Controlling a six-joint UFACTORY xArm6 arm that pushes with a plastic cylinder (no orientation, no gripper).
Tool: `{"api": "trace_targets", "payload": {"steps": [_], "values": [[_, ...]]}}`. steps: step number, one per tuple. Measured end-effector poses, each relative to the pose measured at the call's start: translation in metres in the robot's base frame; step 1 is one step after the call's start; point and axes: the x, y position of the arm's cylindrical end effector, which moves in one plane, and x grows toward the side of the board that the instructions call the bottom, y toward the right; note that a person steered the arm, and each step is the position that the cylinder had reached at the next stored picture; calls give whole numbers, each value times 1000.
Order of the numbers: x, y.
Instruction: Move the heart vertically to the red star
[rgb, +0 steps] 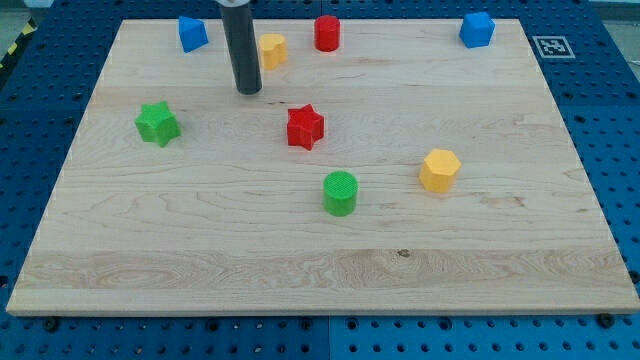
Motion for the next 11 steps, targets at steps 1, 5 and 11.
{"api": "trace_targets", "payload": {"steps": [1,5,11], "values": [[-36,-1],[-58,-53],[-78,12]]}}
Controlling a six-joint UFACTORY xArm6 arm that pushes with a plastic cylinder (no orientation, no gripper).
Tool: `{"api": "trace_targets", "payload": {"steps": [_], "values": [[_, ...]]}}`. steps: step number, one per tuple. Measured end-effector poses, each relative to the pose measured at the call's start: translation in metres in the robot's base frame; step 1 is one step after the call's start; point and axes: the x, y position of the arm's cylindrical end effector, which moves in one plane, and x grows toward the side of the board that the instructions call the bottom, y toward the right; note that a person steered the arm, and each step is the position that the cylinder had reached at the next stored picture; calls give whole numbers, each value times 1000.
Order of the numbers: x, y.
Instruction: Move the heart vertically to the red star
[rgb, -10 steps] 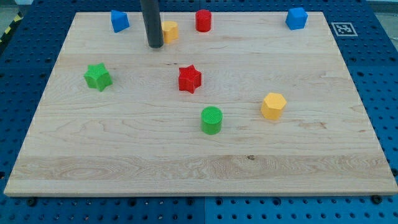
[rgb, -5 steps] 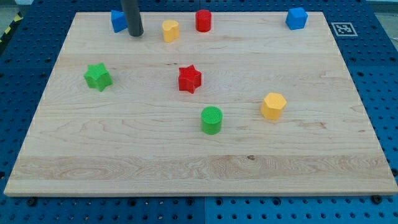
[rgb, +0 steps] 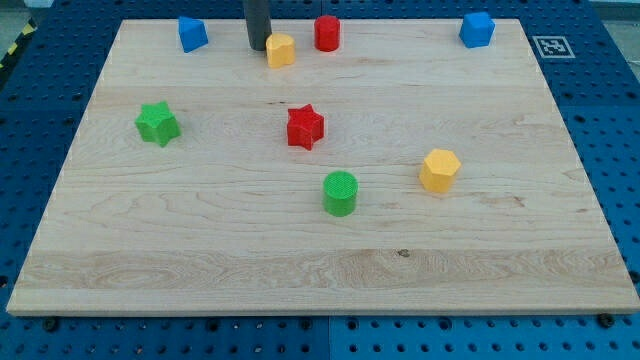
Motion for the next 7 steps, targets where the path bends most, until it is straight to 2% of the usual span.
{"api": "trace_targets", "payload": {"steps": [4,6,7], "values": [[41,26],[36,9],[16,4]]}}
